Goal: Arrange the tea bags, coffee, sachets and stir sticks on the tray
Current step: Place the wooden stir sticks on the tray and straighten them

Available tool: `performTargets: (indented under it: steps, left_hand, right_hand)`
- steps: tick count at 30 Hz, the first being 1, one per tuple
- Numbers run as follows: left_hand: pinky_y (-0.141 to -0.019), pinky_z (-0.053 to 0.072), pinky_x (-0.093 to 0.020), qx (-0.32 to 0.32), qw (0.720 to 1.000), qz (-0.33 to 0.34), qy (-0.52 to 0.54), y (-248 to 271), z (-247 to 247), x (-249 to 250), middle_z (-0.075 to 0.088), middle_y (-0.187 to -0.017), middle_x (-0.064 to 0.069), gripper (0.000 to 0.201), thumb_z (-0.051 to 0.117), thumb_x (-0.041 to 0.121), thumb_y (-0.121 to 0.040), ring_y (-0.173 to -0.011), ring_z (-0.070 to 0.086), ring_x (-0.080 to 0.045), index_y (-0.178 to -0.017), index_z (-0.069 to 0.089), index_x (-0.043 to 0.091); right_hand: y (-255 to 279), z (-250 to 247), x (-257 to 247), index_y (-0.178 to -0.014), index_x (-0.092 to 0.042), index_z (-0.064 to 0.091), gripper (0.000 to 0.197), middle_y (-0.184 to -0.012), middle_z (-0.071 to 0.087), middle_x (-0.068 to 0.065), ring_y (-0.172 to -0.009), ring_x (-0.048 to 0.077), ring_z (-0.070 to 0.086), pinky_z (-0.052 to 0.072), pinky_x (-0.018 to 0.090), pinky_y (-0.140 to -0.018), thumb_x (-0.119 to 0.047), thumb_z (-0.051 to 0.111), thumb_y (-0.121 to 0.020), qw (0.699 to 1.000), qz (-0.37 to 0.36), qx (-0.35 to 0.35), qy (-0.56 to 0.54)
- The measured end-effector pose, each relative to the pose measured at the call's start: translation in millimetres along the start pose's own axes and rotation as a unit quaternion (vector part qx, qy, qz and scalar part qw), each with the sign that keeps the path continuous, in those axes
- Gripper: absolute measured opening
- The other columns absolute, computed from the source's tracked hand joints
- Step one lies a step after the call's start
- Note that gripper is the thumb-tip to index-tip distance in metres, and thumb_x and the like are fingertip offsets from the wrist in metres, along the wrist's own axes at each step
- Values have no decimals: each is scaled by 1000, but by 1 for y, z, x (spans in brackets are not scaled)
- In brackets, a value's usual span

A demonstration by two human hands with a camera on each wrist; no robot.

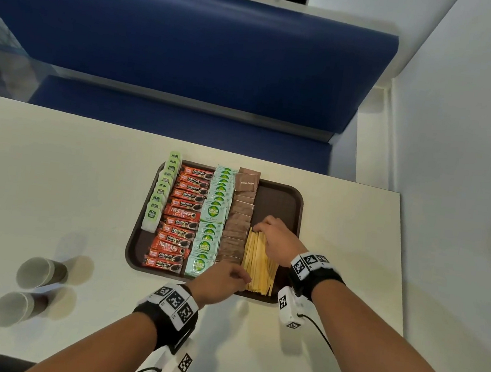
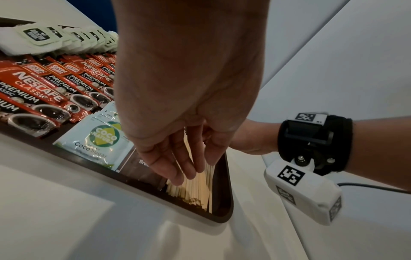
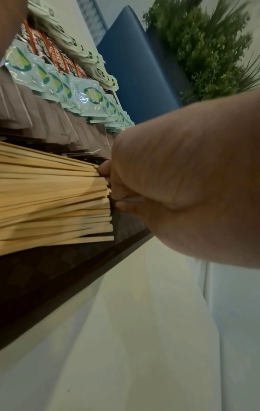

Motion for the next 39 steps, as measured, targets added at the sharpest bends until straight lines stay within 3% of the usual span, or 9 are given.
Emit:
performTargets:
  steps: [5, 13, 16, 19, 23, 29, 35, 39]
  left_hand:
    - [-92, 54, -24, -2, 1000, -10, 19, 2, -7, -3, 72, -124, -2, 22, 66, 14, -103, -109, 67, -14, -122, 77, 15]
    - [-79, 48, -22, -3, 999, -13, 33, 5, -9, -8, 73, -109, 1, 20, 64, 12, -103, -95, 66, -11, -116, 78, 18]
    - [-77, 48, -21, -3, 999, -16, 31, 5, -8, -11, 76, -112, -6, 21, 64, 12, -101, -92, 67, -11, -117, 78, 17]
    - [-75, 48, -20, 1, 999, -14, 35, 6, -9, -12, 76, -116, -9, 21, 64, 11, -102, -90, 66, -10, -117, 77, 15]
    - [-73, 47, -19, 5, 999, -18, 43, 6, -10, -15, 73, -106, -3, 21, 64, 12, -103, -88, 65, -9, -121, 75, 13]
    - [-74, 48, -20, 12, 999, -22, 46, 7, -13, -18, 75, -112, -9, 19, 65, 15, -104, -90, 66, -11, -121, 75, 14]
    - [-74, 48, -20, 6, 999, -15, 38, 6, -9, -14, 72, -100, -1, 19, 64, 14, -104, -89, 66, -11, -120, 75, 16]
    - [-82, 54, -25, -7, 1000, 10, 0, 4, -3, -11, 68, -93, 1, 23, 63, 13, -104, -86, 65, -13, -124, 74, 18]
  right_hand:
    - [-3, 2, 1, -154, -23, 50, 69, -145, 47, 1, -135, 22, 45, 48, 43, -112, 8, 56, -93, 1000, -3, 23, 10]
    - [-4, 2, 0, -148, -28, 54, 64, -144, 47, 1, -130, 23, 43, 47, 44, -110, 7, 55, -94, 999, -17, 23, 27]
    - [-5, 1, 1, -146, -26, 56, 62, -144, 48, 0, -131, 22, 44, 46, 42, -111, 8, 54, -94, 999, -20, 27, 14]
    - [-4, -1, 6, -147, -21, 56, 61, -144, 49, 0, -136, 20, 46, 47, 37, -113, 11, 55, -95, 998, -1, 52, -31]
    - [-1, -2, 17, -146, -20, 60, 55, -146, 54, 1, -136, 21, 51, 47, 37, -115, 7, 58, -99, 994, 34, 95, -38]
    - [5, -4, 18, -133, -19, 73, 40, -130, 69, 1, -121, 22, 65, 53, 36, -106, 2, 58, -102, 993, 22, 113, -13]
    - [8, -4, 15, -141, -21, 66, 44, -136, 65, 0, -126, 20, 61, 52, 34, -108, 0, 58, -103, 994, 15, 110, -5]
    - [14, -6, 20, -148, -25, 57, 47, -145, 54, -2, -134, 18, 53, 50, 34, -112, -8, 60, -104, 993, 14, 118, -20]
Point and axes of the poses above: each hand's wrist, its own y-axis away from the middle knuckle, its own z-axis out of the palm, x = y × z, the point moved 7 cm from there along -y, towards the middle knuckle
